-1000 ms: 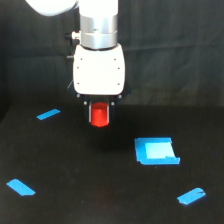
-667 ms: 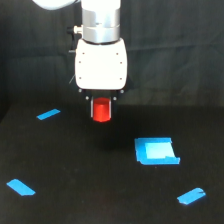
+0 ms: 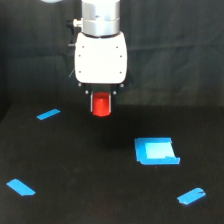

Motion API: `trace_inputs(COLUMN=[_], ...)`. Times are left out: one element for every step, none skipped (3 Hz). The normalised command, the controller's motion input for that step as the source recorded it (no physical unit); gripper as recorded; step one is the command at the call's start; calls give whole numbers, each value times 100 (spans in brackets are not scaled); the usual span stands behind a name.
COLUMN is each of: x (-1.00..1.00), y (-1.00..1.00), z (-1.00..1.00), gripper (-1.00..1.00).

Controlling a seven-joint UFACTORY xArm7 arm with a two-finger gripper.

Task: Pick up the red object from the table

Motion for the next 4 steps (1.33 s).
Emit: trace_inputs(x=[-3, 4, 8, 2], y=[-3, -5, -11, 3], z=[13, 11, 10, 8], gripper=[-100, -100, -100, -100])
